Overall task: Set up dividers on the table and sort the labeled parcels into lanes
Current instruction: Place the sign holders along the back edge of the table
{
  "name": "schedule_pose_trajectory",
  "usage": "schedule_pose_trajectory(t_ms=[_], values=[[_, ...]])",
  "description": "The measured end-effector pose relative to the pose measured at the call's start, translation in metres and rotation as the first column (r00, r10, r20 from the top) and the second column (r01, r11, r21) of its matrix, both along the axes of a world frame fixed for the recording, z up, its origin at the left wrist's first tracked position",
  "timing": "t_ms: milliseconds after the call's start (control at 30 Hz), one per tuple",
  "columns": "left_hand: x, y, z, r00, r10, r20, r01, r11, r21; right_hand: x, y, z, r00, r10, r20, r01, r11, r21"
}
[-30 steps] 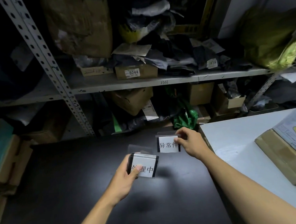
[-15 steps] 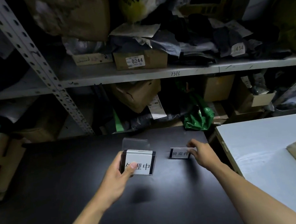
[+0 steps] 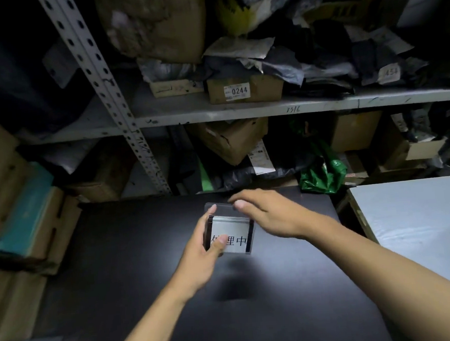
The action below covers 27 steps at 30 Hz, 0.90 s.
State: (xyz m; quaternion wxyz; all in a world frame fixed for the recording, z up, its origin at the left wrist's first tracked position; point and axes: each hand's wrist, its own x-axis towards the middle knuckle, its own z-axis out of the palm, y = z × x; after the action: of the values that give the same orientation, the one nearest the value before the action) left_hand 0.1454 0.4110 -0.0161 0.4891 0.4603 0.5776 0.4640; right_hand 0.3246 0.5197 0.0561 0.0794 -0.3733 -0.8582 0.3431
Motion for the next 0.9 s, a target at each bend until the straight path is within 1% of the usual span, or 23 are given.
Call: schedule_pose_trajectory(t_ms=[67,133,233,300,400,567,733,900], values=[[-0.008,-0.009,0.003,1.0,-0.007,0.017,0.007,1.0,-0.013,-0.019,-0.013,0.014,0.991,0.092,0.094,-0.08,0.988,-0.132],[-0.017,-0.019,0.005,1.0,-0.014,0.028,0.015,1.0,-0.023,-0.032,-0.022,0.02,0.982,0.124,0.139,-0.096,0.977,-0.191],[-0.031,-0.033,0.004,0.999,-0.005,0.041,0.006,1.0,-0.016,-0.045,-0.029,0.026,0.987,0.109,0.116,-0.075,0.961,-0.267],[-0.039,-0.041,0.004,0.998,0.0,0.058,0.001,1.0,-0.008,-0.05,-0.029,0.029,0.989,0.107,0.105,-0.075,0.96,-0.271],[-0.05,-0.051,0.006,0.998,0.005,0.065,-0.005,1.0,-0.009,-0.053,-0.025,0.034,0.992,0.081,0.094,-0.056,0.969,-0.239],[-0.064,-0.062,0.002,0.998,0.006,0.06,-0.006,1.0,-0.012,-0.05,-0.008,0.041,0.991,0.031,0.127,-0.009,0.985,-0.171],[-0.074,-0.068,-0.005,0.999,0.042,0.032,-0.041,0.999,-0.026,-0.042,0.007,0.026,0.99,-0.068,0.127,0.077,0.995,-0.071],[-0.08,-0.067,-0.017,0.997,0.069,0.023,-0.068,0.997,-0.045,-0.033,0.016,-0.018,0.954,-0.108,0.279,0.088,0.993,0.082]])
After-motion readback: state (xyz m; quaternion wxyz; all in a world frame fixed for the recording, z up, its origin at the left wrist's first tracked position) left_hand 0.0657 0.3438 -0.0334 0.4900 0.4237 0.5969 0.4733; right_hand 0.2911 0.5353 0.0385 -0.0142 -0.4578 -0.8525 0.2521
